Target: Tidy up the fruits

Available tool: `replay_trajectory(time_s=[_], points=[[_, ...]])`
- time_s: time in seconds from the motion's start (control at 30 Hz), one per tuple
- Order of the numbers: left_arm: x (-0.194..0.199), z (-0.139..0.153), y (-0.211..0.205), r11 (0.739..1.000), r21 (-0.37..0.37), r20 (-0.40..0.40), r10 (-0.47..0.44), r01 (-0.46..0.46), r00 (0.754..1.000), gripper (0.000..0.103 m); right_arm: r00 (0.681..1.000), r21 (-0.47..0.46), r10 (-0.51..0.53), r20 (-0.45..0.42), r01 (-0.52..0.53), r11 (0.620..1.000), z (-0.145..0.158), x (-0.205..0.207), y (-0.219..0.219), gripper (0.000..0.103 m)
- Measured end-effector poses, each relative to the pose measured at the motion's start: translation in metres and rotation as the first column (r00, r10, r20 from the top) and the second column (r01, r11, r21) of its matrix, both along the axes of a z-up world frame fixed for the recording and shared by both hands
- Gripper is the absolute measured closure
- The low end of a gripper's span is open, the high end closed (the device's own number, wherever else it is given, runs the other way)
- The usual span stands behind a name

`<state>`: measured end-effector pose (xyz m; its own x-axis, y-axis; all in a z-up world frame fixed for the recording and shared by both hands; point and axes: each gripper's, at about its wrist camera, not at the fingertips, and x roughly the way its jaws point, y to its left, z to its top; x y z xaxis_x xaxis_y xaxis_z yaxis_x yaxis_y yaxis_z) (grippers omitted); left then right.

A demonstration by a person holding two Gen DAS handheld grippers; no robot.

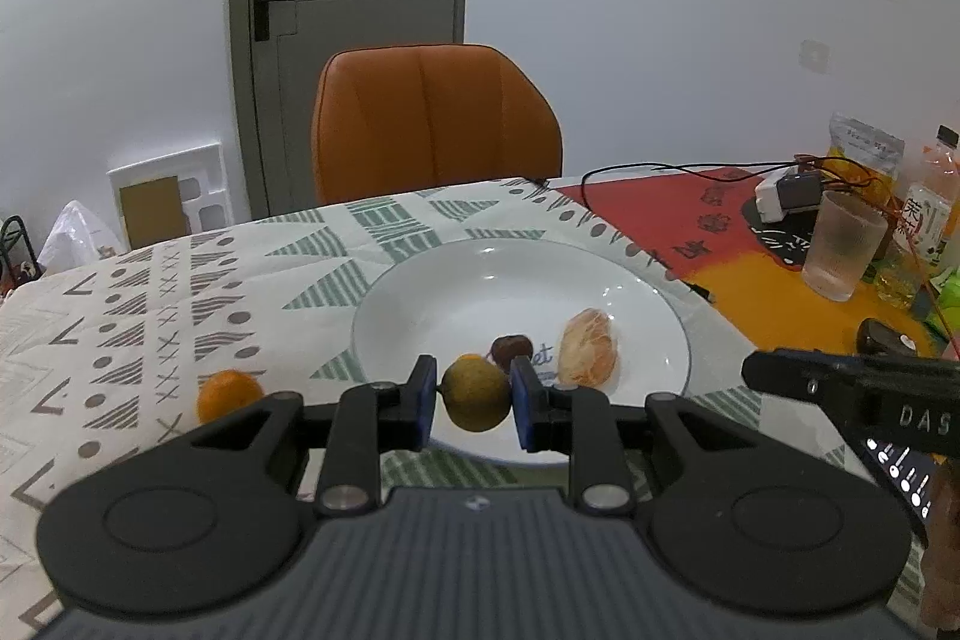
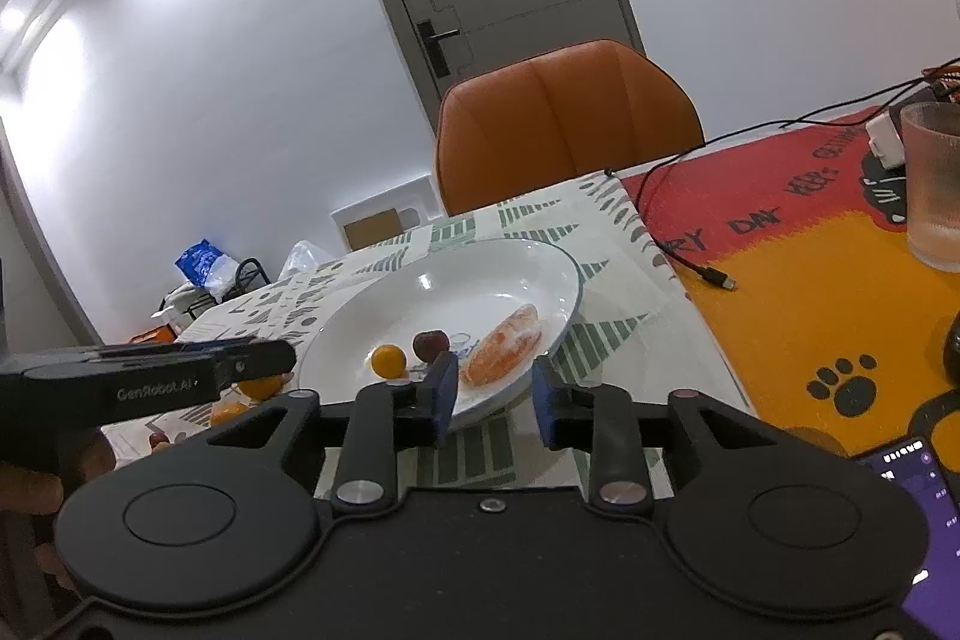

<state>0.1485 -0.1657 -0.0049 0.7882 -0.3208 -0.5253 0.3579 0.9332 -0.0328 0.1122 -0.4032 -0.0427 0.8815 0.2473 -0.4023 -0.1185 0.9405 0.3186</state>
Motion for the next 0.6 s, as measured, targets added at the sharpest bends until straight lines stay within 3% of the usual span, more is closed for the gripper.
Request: replay_trajectory(time_s=[0.13, 0.23, 0.4, 0.6], points=[[0.002, 0.002, -0.002, 1.0, 0.0, 0.005, 0.014, -0.014, 1.0, 0.076, 1.0, -0.009, -0.001, -0.008, 0.001, 1.0, -0.001, -0.001, 0.002, 0.063], [0.002, 0.003, 0.001, 1.0, -0.004, -0.009, 0.021, -0.021, 1.0, 0.073, 1.0, -0.025, -0.003, -0.006, 0.002, 1.0, -0.001, -0.001, 0.005, 0.051], [-0.001, 0.001, 0.011, 0.998, 0.019, -0.008, 0.061, -0.061, 0.998, 0.047, 1.0, -0.045, 0.012, -0.011, -0.012, 0.999, -0.002, 0.001, 0.013, 0.044], [-0.003, 0.003, 0.029, 0.993, 0.029, -0.009, 0.114, -0.114, 0.993, 0.038, 1.0, -0.054, 0.019, -0.017, -0.02, 0.998, -0.002, 0.003, 0.021, 0.035]])
